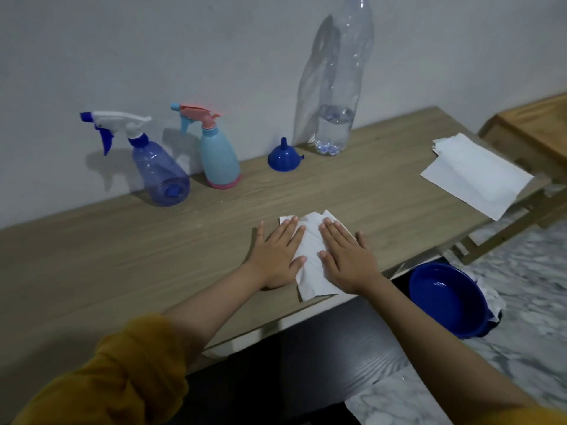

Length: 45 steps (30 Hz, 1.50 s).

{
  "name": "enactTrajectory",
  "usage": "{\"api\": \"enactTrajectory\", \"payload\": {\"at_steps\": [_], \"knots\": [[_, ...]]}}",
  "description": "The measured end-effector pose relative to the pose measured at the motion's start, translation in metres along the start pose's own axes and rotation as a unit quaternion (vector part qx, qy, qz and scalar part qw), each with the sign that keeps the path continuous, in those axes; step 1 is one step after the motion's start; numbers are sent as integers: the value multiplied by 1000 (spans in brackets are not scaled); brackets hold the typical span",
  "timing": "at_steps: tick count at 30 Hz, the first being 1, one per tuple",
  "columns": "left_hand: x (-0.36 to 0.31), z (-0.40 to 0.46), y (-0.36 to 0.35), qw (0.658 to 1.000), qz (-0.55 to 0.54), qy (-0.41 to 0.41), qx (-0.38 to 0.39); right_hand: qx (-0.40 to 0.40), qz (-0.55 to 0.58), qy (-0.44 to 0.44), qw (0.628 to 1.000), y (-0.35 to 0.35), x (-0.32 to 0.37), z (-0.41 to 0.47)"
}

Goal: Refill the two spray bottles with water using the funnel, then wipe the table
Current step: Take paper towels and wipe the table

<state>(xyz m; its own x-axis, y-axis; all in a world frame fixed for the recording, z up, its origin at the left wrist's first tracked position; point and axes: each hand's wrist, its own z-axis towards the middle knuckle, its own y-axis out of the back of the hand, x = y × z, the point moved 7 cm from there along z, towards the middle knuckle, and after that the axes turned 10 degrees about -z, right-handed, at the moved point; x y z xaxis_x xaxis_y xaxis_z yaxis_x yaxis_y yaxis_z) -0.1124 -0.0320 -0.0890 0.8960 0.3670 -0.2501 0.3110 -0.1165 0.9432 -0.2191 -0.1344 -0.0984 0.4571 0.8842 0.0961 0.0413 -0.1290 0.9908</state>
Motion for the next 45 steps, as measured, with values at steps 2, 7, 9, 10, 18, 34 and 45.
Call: {"api": "enactTrajectory", "payload": {"at_steps": [2, 7, 9, 10, 18, 34, 45], "knots": [[-18, 19, 0, 1000, 2, -3, 2, 3, 1, 1, 1000, 2, -25, 2], [-57, 63, -1, 1000, 7, -8, -2, 1, -1, 3, 1000, 7, -81, 7], [-69, 78, -2, 1000, 5, -11, -5, -2, -8, 5, 1000, 10, -98, 9], [-73, 85, -2, 1000, 6, -11, -8, -2, -11, 9, 1000, 11, -105, 11], [-76, 125, 5, 999, -7, -20, -25, 6, -8, -10, 1000, 17, -130, 45], [25, 97, 27, 998, -22, 45, -44, 20, -25, 12, 999, 17, -37, 125], [143, -33, 37, 989, -32, 132, -55, 39, -34, 69, 996, 0, 146, 123]]}}
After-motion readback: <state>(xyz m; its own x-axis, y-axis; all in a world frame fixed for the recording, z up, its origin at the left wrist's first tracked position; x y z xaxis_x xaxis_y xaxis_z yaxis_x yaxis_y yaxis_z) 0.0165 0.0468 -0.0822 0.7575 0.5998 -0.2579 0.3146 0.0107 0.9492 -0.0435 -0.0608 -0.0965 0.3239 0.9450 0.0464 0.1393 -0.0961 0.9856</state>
